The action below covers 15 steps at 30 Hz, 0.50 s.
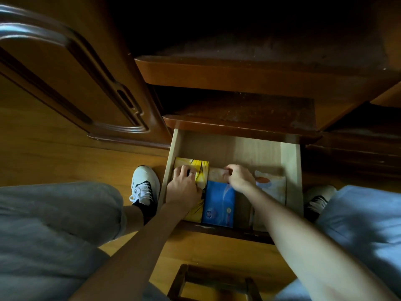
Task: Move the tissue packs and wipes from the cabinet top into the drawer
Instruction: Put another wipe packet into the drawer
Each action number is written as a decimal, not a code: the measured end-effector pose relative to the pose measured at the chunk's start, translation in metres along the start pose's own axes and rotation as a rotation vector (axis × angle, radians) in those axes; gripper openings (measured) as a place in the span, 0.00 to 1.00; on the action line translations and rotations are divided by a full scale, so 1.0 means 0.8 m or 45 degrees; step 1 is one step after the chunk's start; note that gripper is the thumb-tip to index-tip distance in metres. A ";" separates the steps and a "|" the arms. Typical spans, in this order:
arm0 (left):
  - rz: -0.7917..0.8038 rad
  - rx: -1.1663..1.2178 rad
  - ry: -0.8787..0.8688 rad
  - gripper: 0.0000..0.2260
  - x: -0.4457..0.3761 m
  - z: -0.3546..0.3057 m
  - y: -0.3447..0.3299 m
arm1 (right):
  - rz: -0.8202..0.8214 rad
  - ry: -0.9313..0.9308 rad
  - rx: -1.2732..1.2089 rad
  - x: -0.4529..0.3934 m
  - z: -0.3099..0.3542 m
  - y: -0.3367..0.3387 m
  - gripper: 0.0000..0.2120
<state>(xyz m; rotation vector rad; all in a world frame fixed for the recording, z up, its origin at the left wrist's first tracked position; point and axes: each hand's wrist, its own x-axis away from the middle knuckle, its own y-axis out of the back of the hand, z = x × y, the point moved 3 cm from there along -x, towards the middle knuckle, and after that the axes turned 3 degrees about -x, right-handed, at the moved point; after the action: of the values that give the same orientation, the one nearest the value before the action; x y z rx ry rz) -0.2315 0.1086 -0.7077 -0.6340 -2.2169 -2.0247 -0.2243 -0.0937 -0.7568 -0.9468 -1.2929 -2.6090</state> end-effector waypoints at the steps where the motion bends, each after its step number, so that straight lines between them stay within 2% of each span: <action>1: 0.038 -0.014 -0.007 0.25 0.000 0.000 0.004 | 0.013 -0.032 0.014 0.007 0.000 0.004 0.22; 4: 0.255 -0.096 -0.049 0.28 -0.010 0.001 0.025 | -0.031 -0.083 0.007 0.028 0.007 0.037 0.28; 7: 0.402 -0.116 -0.171 0.27 -0.022 -0.004 0.073 | -0.041 0.024 -0.106 0.052 0.029 0.099 0.24; 10: 0.169 -0.105 -0.294 0.24 -0.023 -0.026 0.151 | -0.115 0.197 -0.188 0.090 0.058 0.179 0.16; 15: -0.446 -0.018 -0.535 0.16 0.007 -0.083 0.313 | -0.368 0.524 -0.231 0.182 0.108 0.310 0.11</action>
<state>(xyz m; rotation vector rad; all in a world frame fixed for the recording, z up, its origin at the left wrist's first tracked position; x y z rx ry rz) -0.1648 0.0571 -0.4625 -0.7810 -2.7192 -2.2359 -0.2171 -0.1604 -0.4638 -0.2176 -1.1705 -2.9615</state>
